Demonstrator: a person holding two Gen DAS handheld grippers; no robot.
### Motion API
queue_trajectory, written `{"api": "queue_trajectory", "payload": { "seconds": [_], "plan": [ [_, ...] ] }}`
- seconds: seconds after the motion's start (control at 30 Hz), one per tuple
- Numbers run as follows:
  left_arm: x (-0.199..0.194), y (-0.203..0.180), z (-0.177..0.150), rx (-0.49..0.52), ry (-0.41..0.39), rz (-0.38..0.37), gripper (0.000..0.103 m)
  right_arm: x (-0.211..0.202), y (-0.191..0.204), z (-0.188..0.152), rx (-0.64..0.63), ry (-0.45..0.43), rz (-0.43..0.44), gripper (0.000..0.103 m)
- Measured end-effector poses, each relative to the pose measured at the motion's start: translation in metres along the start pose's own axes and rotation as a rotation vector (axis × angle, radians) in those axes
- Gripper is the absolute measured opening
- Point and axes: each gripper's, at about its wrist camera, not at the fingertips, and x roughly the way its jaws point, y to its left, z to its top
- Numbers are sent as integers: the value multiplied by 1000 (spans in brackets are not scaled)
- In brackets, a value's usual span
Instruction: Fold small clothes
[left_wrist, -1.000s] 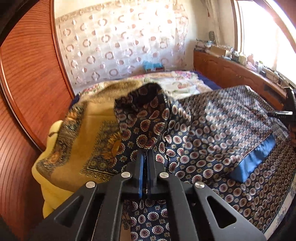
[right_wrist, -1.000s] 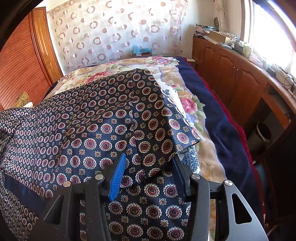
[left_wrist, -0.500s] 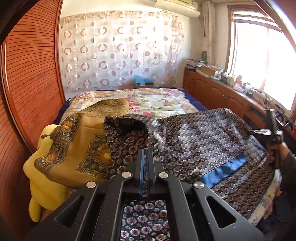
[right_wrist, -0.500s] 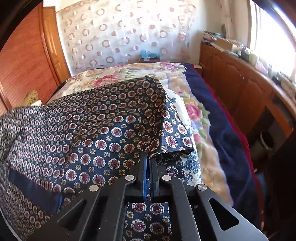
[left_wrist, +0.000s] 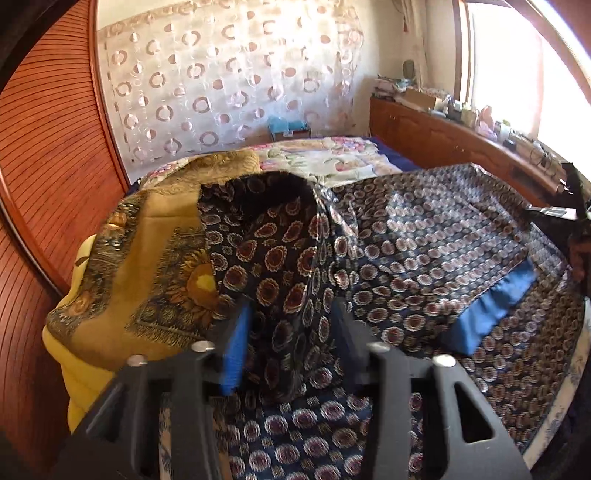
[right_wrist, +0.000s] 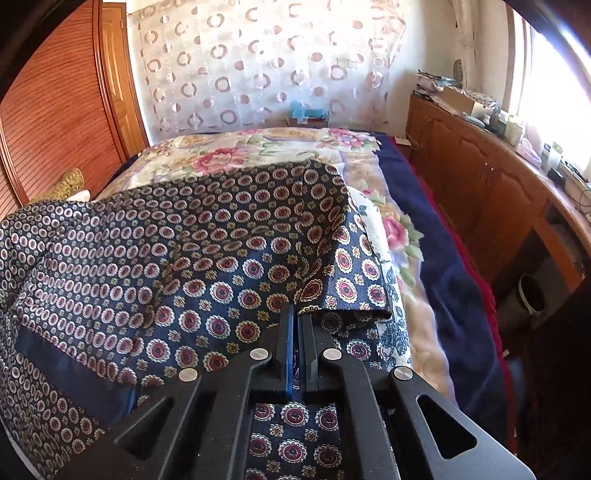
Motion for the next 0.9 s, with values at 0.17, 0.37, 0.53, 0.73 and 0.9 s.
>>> {"api": "queue_trajectory", "payload": {
  "seconds": [0.17,0.37,0.53,0.73,0.9],
  "plan": [
    [-12,9,5,-75,-28,-46,2,-18,-3,-5,4,-57,-1,0],
    [-61,22,10,-168,-114,-165,2,-55,-14,-8,18,-124,16,0],
    [-78,32,-4,-222,-101,-244,2,-90,-20,-19,17,-160,41,0],
    [-78,35,-35,-253,-52,-254,2,-123,-31,-54,-1,-158,50,0],
    [-76,32,-67,-265,-4,-235,2,-138,-36,-78,2,-127,49,0]
  ]
}}
